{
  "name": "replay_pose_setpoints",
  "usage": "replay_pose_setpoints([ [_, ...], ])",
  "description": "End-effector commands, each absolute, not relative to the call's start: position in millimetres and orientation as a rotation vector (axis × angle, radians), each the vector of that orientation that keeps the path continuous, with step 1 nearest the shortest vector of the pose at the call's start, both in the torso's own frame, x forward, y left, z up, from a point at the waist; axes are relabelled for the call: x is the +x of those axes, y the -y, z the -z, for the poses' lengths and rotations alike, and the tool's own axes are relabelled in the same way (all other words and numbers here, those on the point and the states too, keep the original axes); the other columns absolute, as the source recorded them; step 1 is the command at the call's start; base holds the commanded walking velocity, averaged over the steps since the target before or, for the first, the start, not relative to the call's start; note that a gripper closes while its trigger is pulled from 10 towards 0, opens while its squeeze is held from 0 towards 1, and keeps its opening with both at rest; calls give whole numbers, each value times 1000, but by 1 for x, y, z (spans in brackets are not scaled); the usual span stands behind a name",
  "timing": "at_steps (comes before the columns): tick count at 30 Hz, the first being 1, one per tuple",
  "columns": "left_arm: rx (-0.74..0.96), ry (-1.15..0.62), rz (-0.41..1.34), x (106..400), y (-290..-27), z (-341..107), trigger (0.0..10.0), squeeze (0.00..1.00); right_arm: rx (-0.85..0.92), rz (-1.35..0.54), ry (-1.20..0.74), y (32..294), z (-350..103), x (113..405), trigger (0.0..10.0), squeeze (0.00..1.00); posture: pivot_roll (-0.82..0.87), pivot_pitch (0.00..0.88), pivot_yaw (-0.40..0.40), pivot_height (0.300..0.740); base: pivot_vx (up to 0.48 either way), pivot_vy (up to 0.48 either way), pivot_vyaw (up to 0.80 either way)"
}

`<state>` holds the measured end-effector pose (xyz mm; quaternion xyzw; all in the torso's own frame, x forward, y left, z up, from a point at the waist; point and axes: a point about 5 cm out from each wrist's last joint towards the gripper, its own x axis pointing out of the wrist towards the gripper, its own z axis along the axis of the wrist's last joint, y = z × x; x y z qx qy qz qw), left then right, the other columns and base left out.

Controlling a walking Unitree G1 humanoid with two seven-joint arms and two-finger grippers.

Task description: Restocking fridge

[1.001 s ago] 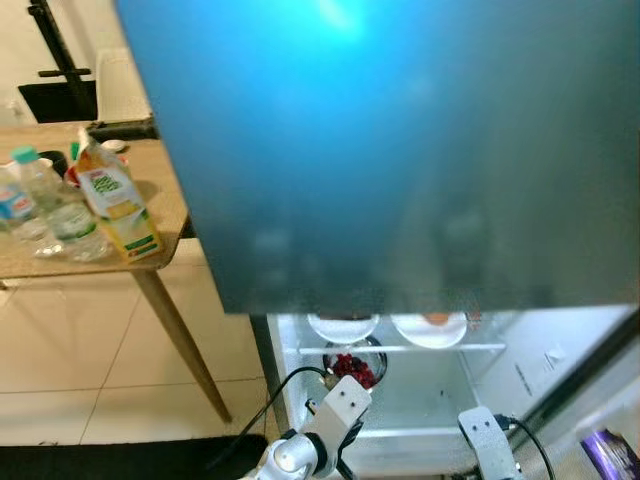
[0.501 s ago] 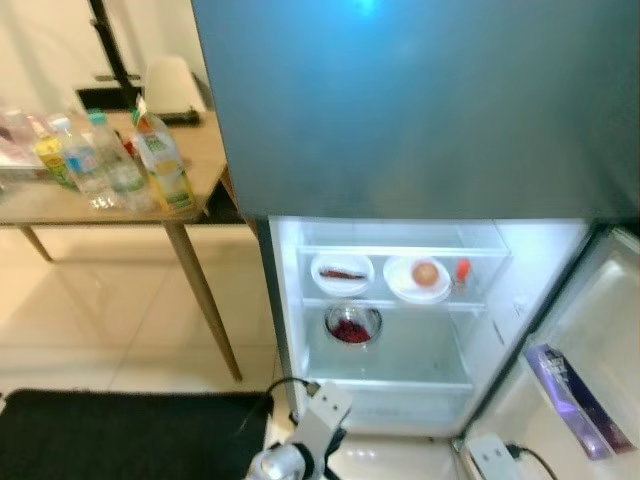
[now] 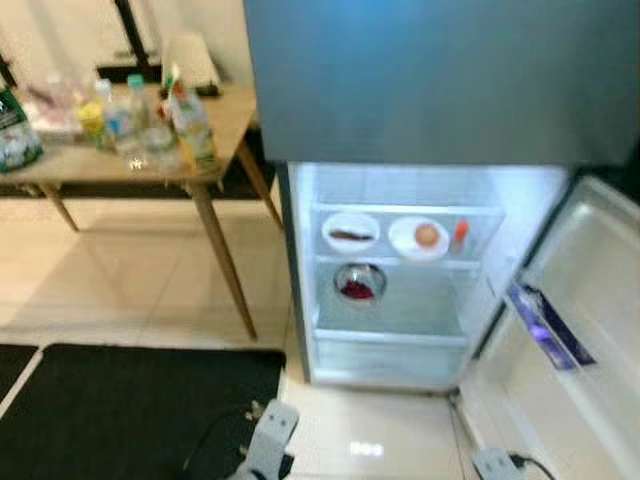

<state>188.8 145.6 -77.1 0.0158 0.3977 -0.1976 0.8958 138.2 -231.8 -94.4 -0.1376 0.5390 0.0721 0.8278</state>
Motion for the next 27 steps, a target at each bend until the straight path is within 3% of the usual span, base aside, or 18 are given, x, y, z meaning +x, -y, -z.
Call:
replay_pose_setpoints([
  [1, -22, -886, 310, 177, -161, 84, 10000, 0, -312, -153, -1165, 228, 97, 134, 10000, 0, -102, 0, -16, 735, -368, 0, 0],
  [4, -36, -899, 289, 174, -163, 86, 10000, 0, -317, -152, -1174, 229, 97, 133, 10000, 0, -102, 0, -16, 735, -368, 0, 0],
  [12, -51, -1004, 248, 146, -166, 98, 10000, 0, -318, -149, -1201, 231, 99, 129, 10000, 0, -109, 0, -18, 735, -337, 0, -788],
  [19, -67, -1036, 177, 134, -173, 102, 10000, 0, -339, -138, -1200, 232, 98, 130, 10000, 0, -111, 0, -28, 735, 0, 0, -737],
  [27, -51, -1043, 164, 131, -176, 103, 10000, 0, -352, -146, -1206, 230, 99, 129, 10000, 0, -111, 0, -28, 735, 0, 0, 0],
])
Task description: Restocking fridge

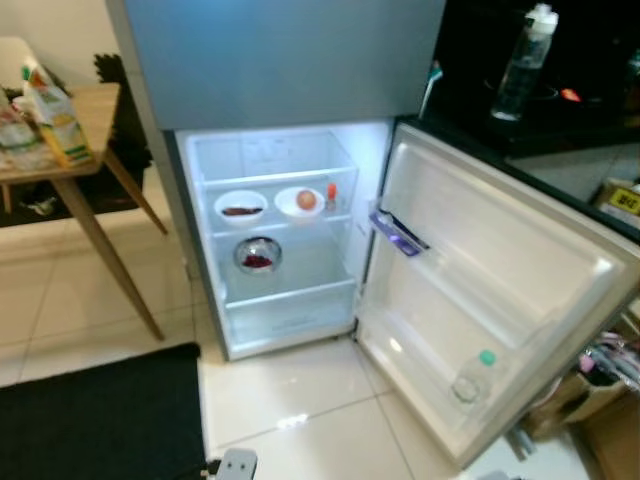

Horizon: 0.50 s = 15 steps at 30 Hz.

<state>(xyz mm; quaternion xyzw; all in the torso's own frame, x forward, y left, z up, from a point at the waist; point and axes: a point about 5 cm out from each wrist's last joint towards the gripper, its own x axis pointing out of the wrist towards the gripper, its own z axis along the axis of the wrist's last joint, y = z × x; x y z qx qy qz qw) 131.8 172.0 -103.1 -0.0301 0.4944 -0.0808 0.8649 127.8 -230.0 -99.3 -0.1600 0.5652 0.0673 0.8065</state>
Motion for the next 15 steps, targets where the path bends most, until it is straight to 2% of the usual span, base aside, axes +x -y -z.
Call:
replay_pose_setpoints([
  [1, -47, -1044, 168, 131, -176, 103, 10000, 0, -353, -146, -1210, 230, 100, 127, 10000, 0, -111, 0, -28, 735, 0, -472, 0],
  [11, -34, -1046, 190, 133, -175, 103, 10000, 0, -374, -150, -1228, 234, 101, 120, 10000, 0, -111, 0, -21, 735, 0, -472, 0],
  [15, -29, -1031, 165, 135, -177, 102, 10000, 0, -419, -152, -1245, 237, 101, 118, 10000, 0, -111, 0, -21, 735, 0, 0, 0],
])
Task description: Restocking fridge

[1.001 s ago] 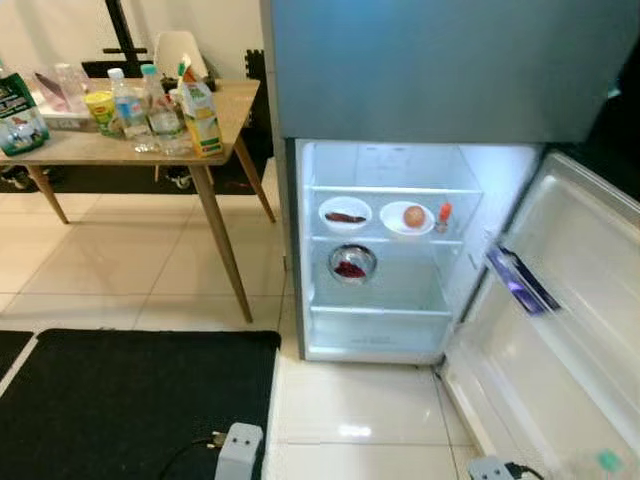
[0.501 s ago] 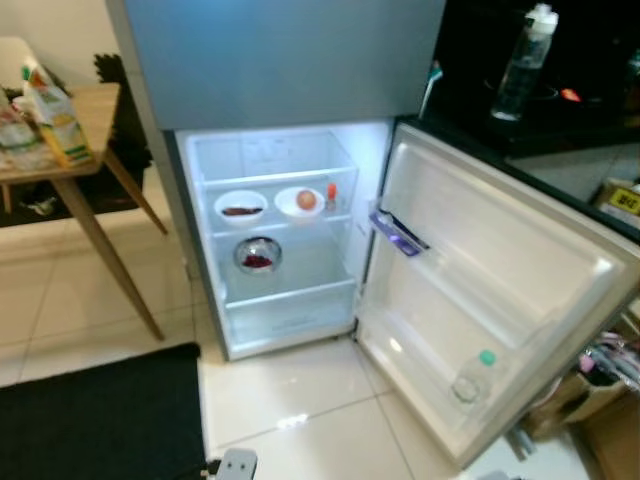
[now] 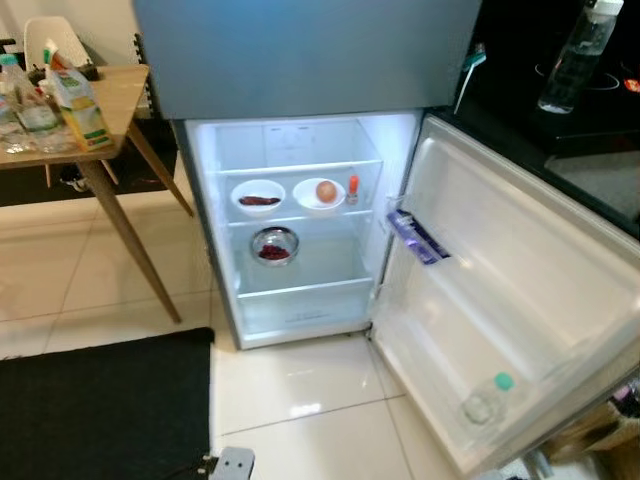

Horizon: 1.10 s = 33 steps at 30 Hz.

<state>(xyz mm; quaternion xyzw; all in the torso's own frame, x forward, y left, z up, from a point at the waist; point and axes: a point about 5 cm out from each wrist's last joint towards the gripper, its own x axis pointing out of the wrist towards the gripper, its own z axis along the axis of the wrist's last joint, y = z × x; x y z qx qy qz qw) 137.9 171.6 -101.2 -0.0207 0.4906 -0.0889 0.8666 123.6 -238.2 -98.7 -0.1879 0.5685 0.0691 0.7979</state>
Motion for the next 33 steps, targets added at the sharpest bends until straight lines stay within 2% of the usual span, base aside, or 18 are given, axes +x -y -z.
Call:
replay_pose_setpoints([
  [1, -29, -1031, 165, 135, -177, 102, 10000, 0, -419, -152, -1245, 237, 101, 118, 10000, 0, -111, 0, -21, 735, 0, 0, 0],
  [12, -35, -1046, 154, 131, -181, 103, 10000, 0, -485, -123, -1354, 248, 102, 104, 10000, 0, -105, 0, -20, 735, 0, 0, 0],
  [25, -26, -1052, 153, 130, -180, 103, 10000, 0, -482, -103, -1340, 253, 99, 112, 10000, 0, -106, 0, -20, 735, 0, 0, -775],
  [28, -26, -1051, 159, 130, -180, 103, 10000, 0, -486, -94, -1337, 257, 98, 109, 10000, 0, -107, 0, -19, 735, 0, 0, 0],
  [33, -31, -1056, 185, 130, -178, 103, 10000, 0, -481, -87, -1336, 259, 98, 108, 10000, 0, -109, 0, -17, 735, 0, -480, 0],
])
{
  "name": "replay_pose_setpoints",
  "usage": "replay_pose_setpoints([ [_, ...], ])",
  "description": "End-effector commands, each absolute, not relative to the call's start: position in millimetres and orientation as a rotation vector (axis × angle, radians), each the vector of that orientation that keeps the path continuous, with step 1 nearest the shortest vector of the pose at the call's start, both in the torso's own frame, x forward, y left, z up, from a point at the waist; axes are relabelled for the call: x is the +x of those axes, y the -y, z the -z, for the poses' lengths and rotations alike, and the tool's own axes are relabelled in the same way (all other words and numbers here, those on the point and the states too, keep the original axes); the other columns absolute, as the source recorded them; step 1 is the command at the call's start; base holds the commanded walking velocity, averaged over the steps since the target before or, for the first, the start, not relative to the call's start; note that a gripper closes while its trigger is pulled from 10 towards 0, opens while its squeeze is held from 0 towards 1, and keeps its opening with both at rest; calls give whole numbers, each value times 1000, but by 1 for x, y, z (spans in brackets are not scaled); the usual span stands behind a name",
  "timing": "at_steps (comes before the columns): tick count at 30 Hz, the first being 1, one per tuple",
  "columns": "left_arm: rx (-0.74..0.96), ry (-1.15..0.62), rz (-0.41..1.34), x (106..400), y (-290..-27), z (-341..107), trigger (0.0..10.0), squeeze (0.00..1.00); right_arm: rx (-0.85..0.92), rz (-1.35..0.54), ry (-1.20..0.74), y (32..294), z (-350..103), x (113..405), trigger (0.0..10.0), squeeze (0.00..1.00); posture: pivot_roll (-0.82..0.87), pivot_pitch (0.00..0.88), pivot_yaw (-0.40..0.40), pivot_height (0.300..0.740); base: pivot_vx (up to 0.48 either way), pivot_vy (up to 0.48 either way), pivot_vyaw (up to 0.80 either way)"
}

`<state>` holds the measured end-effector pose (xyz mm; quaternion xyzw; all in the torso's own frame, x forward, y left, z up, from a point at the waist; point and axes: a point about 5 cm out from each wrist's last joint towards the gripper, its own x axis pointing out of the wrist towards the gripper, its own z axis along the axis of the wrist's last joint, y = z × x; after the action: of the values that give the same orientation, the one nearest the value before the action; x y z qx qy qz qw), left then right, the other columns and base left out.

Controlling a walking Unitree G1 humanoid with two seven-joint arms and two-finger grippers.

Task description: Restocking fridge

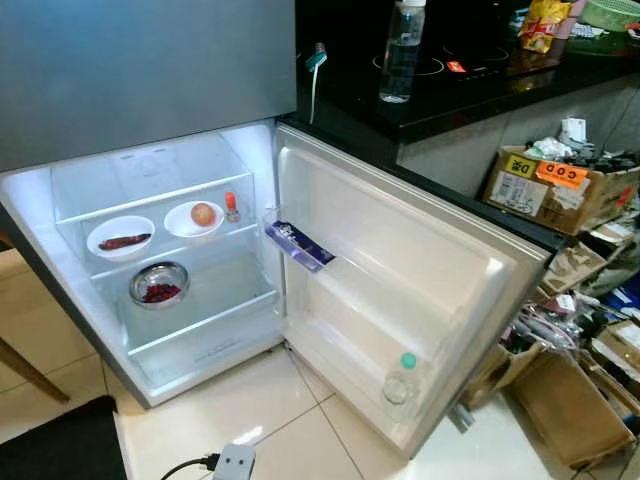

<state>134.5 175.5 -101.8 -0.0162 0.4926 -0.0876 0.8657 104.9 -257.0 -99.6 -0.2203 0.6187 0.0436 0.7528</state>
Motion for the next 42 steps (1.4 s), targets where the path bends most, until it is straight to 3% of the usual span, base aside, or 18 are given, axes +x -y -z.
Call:
replay_pose_setpoints([
  [1, -31, -1056, 185, 130, -178, 103, 10000, 0, -481, -87, -1336, 259, 98, 108, 10000, 0, -109, 0, -17, 735, 0, -480, 0],
  [15, -7, -1063, 167, 128, -179, 104, 10000, 0, -525, -56, -1329, 261, 96, 113, 10000, 0, -110, 0, -16, 735, 0, -69, 0],
  [21, -9, -1060, 170, 129, -177, 104, 10000, 0, -487, 148, -1221, 286, 81, 133, 10000, 0, -112, 0, -16, 735, 0, 0, 0],
  [25, -8, -1056, 172, 130, -177, 104, 10000, 0, -478, 182, -1179, 293, 75, 144, 10000, 0, -112, 0, -18, 735, 0, 0, 0],
  [33, -2, -1061, 213, 131, -174, 103, 10000, 0, -488, 137, -1174, 283, 75, 151, 10000, 0, -112, 0, -18, 735, 0, -360, 0],
  [42, 14, -1075, 137, 130, -179, 104, 10000, 0, -495, 86, -1217, 269, 85, 139, 10000, 0, -111, 0, -16, 735, 0, 0, 0],
])
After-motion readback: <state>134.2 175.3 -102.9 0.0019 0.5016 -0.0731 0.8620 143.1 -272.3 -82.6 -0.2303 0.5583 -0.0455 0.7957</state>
